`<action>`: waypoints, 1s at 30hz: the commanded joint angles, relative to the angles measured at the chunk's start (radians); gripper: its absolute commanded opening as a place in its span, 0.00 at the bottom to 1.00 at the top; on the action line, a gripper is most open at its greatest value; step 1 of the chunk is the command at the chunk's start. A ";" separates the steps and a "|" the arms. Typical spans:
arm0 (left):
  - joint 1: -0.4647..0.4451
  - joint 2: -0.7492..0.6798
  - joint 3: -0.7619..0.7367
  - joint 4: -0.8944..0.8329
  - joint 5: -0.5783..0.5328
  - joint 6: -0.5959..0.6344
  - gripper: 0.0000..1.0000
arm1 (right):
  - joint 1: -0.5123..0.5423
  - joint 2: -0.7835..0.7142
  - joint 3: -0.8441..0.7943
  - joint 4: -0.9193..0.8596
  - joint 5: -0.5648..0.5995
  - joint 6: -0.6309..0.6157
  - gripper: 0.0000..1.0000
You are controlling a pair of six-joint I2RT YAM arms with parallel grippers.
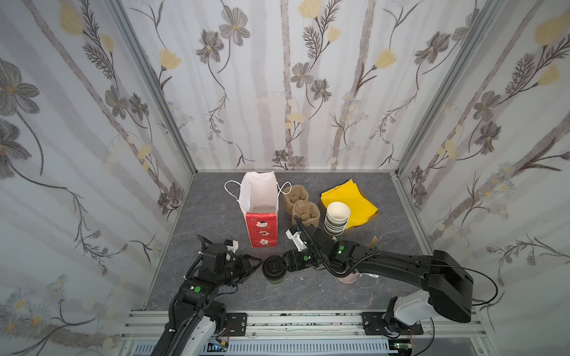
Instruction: Pack the takeout coffee
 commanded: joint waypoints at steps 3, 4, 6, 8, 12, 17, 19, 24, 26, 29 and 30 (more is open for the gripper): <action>-0.006 -0.019 0.004 -0.065 0.043 0.025 0.40 | 0.007 0.004 -0.019 0.045 -0.010 0.009 0.61; -0.008 -0.025 -0.001 -0.066 0.062 0.021 0.39 | 0.008 0.004 -0.024 0.054 -0.012 0.012 0.61; -0.010 -0.039 -0.011 -0.067 0.080 0.014 0.38 | 0.008 0.007 -0.030 0.067 -0.017 0.016 0.61; -0.011 -0.048 -0.022 -0.068 0.091 0.005 0.37 | 0.010 0.014 -0.025 0.073 -0.022 0.017 0.61; -0.012 -0.060 -0.028 -0.067 0.122 -0.007 0.37 | 0.011 0.022 -0.016 0.078 -0.030 0.017 0.61; -0.015 -0.045 -0.038 -0.067 0.152 0.008 0.36 | 0.010 0.029 -0.010 0.074 -0.030 0.015 0.61; -0.015 -0.038 -0.038 -0.065 0.161 0.015 0.36 | 0.012 0.028 -0.015 0.077 -0.029 0.018 0.60; -0.017 -0.023 -0.035 -0.064 0.170 0.027 0.35 | 0.013 0.040 -0.010 0.078 -0.035 0.018 0.58; -0.018 -0.015 -0.032 -0.062 0.174 0.030 0.35 | 0.016 0.043 -0.008 0.081 -0.035 0.020 0.58; -0.021 0.001 -0.039 -0.055 0.170 0.035 0.34 | 0.020 0.046 -0.007 0.089 -0.035 0.024 0.57; -0.022 0.010 -0.043 -0.053 0.167 0.036 0.33 | 0.021 0.046 -0.008 0.090 -0.034 0.024 0.57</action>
